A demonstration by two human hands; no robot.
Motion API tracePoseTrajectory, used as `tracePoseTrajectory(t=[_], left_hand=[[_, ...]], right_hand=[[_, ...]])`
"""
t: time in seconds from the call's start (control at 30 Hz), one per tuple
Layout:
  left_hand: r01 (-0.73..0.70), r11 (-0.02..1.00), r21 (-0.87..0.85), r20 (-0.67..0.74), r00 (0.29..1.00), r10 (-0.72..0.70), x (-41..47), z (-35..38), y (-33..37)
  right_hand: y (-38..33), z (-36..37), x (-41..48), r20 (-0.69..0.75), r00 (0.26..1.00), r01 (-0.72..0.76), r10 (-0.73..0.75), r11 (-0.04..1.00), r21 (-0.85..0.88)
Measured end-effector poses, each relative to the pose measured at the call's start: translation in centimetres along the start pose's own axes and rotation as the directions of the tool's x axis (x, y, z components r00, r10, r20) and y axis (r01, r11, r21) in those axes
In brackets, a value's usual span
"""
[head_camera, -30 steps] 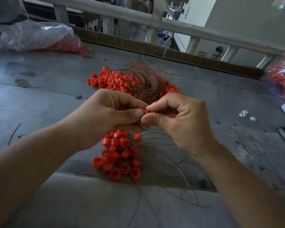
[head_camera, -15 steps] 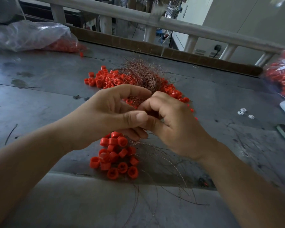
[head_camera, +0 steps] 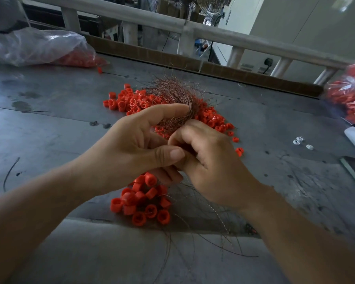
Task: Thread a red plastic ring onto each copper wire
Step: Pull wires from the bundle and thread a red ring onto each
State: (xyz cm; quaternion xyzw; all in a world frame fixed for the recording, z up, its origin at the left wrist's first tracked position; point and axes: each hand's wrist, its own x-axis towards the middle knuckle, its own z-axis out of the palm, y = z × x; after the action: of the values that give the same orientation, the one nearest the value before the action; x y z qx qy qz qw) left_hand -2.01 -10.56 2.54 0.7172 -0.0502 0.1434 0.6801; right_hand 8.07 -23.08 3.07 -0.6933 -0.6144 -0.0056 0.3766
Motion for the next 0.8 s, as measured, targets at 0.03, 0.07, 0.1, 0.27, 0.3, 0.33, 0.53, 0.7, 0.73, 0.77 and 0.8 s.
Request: tracePoseTrajectory(t=[0.03, 0.07, 0.1, 0.27, 0.3, 0.33, 0.53, 0.7, 0.73, 0.77, 0.8], left_hand=[[0.006, 1.0, -0.002, 0.004, 1.0, -0.006, 0.0, 0.0, 0.0], [0.015, 1.0, -0.008, 0.004, 1.0, -0.015, 0.0, 0.0, 0.0], [0.022, 1.0, -0.016, 0.001, 1.0, -0.022, 0.1, 0.0, 0.0], [0.028, 0.996, -0.088, 0.017, 0.999, -0.027, 0.1, -0.6, 0.2], [0.036, 0.995, -0.098, 0.025, 0.999, -0.034, 0.2, -0.7, 0.2], [0.044, 0.994, -0.102, 0.034, 0.999, -0.041, 0.2, -0.8, 0.2], [0.065, 0.992, -0.109, 0.042, 0.997, -0.061, 0.3, -1.1, 0.2], [0.072, 0.995, -0.062, -0.01, 0.997, -0.073, 0.3, -1.0, 0.2], [0.071, 0.996, -0.054, -0.009, 0.997, -0.071, 0.3, -1.0, 0.2], [0.069, 0.996, -0.051, -0.007, 0.998, -0.07, 0.2, -1.0, 0.3], [0.065, 0.997, -0.049, -0.003, 0.998, -0.066, 0.2, -1.0, 0.4]], right_hand=[[0.0, -0.1, 0.0, 0.0, 1.0, 0.001, -0.001, 1.0, 0.004], [0.1, -0.1, -0.1, 0.001, 1.0, 0.003, -0.003, 1.0, 0.007], [0.3, -0.1, 0.0, 0.001, 1.0, 0.008, -0.008, 1.0, 0.009], [0.8, 0.2, 0.2, -0.041, 0.999, 0.008, -0.007, 0.999, 0.039], [0.8, 0.0, 0.2, -0.058, 0.998, 0.02, -0.016, 0.998, 0.055], [0.7, -0.2, 0.2, -0.075, 0.997, 0.031, -0.025, 0.997, 0.073], [0.9, -1.2, 0.3, -0.094, 0.995, 0.036, -0.024, 0.991, 0.128], [1.1, -1.2, 0.2, -0.09, 0.996, 0.034, -0.021, 0.99, 0.138], [1.2, -1.2, 0.2, -0.093, 0.995, 0.036, -0.023, 0.99, 0.139], [1.2, -1.2, 0.2, -0.095, 0.995, 0.039, -0.025, 0.989, 0.143], [1.1, -1.2, 0.2, -0.096, 0.995, 0.042, -0.028, 0.988, 0.147]])
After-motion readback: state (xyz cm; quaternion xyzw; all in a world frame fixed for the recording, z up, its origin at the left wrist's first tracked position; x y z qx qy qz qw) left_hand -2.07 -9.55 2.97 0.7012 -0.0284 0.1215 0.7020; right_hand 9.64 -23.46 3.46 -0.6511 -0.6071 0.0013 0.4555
